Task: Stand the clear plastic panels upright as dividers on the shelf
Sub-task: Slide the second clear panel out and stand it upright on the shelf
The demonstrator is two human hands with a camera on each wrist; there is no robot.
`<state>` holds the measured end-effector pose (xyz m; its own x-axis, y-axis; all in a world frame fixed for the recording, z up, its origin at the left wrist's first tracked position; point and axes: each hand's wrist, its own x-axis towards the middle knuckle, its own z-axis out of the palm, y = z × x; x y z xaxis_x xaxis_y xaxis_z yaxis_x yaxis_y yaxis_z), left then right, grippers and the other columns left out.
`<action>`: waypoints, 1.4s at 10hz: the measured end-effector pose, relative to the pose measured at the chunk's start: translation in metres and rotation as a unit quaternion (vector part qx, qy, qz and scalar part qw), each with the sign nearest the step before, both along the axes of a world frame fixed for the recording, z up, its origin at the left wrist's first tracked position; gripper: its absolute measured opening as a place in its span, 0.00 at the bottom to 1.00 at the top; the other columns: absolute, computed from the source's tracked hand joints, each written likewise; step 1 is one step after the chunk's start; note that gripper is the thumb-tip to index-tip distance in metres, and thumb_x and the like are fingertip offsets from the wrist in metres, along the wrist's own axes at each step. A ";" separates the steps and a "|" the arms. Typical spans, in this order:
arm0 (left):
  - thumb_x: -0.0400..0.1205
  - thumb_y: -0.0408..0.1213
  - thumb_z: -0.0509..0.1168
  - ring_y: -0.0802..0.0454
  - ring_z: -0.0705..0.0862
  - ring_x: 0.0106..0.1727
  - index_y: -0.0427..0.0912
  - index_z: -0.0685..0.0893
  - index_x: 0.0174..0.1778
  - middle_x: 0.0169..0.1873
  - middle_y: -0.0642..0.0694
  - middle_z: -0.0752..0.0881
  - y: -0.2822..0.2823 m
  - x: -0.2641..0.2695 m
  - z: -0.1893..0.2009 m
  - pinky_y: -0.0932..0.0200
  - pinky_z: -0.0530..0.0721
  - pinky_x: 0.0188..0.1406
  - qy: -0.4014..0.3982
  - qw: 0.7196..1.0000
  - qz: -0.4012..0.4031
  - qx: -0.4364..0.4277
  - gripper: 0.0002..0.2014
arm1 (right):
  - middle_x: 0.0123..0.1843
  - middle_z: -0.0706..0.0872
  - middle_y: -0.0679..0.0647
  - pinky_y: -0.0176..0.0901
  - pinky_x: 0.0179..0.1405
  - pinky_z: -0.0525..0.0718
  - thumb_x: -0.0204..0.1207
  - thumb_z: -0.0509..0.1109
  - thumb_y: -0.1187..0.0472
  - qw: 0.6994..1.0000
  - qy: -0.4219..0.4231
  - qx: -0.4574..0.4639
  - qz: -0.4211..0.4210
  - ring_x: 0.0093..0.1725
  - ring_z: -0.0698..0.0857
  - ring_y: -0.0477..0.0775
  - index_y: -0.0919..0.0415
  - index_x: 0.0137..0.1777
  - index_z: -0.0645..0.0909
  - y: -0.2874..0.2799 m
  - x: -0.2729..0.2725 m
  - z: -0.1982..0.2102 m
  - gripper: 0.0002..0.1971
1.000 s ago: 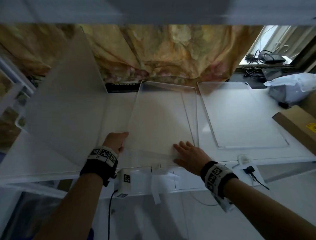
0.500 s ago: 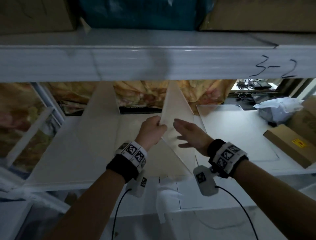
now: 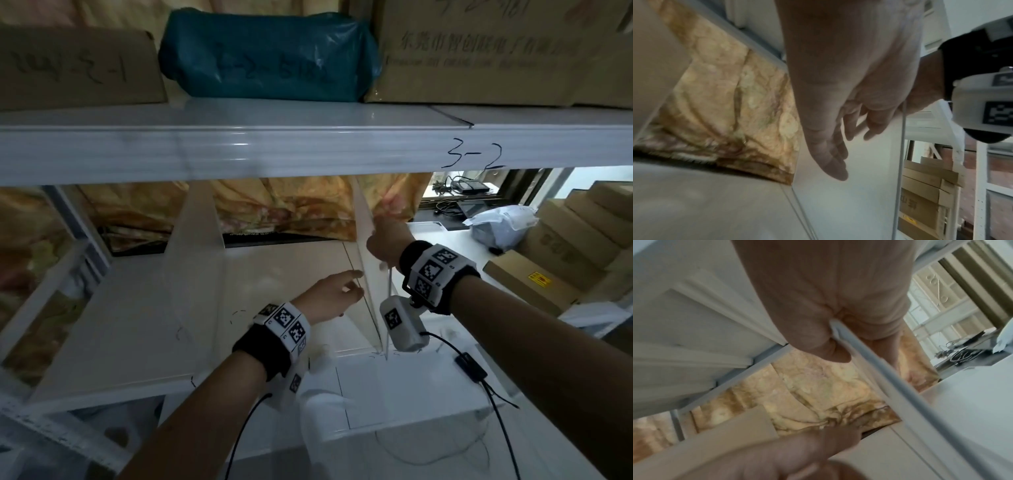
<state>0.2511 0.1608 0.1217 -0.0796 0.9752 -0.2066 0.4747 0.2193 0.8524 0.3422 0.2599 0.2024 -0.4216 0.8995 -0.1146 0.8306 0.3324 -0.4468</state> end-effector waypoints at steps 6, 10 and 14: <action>0.87 0.40 0.57 0.55 0.75 0.45 0.46 0.76 0.44 0.39 0.52 0.73 -0.012 -0.025 -0.097 0.61 0.75 0.48 -0.283 0.931 0.214 -0.090 0.07 | 0.62 0.83 0.70 0.65 0.57 0.85 0.76 0.57 0.67 0.970 0.243 0.022 -0.002 0.59 0.84 0.71 0.66 0.68 0.75 -0.042 -0.017 0.014 0.20; 0.86 0.42 0.57 0.52 0.72 0.39 0.43 0.75 0.42 0.34 0.47 0.68 0.005 -0.025 -0.108 0.59 0.77 0.50 -0.336 0.907 0.226 -0.120 0.09 | 0.59 0.84 0.66 0.68 0.49 0.87 0.65 0.52 0.68 0.971 0.237 0.037 0.012 0.54 0.84 0.72 0.65 0.60 0.78 -0.038 -0.027 -0.007 0.24; 0.86 0.45 0.55 0.57 0.68 0.33 0.47 0.71 0.37 0.32 0.50 0.68 0.006 -0.027 -0.100 0.64 0.71 0.37 -0.323 0.911 0.230 -0.115 0.12 | 0.57 0.84 0.66 0.66 0.48 0.87 0.69 0.54 0.72 0.971 0.234 0.046 0.026 0.50 0.85 0.72 0.67 0.60 0.80 -0.041 -0.034 -0.005 0.21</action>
<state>0.2239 0.1668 0.0216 -0.2590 0.7943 -0.5495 -0.2972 0.4757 0.8278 0.3086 0.2189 0.1969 -0.4533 0.8730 0.1798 0.5250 0.4245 -0.7377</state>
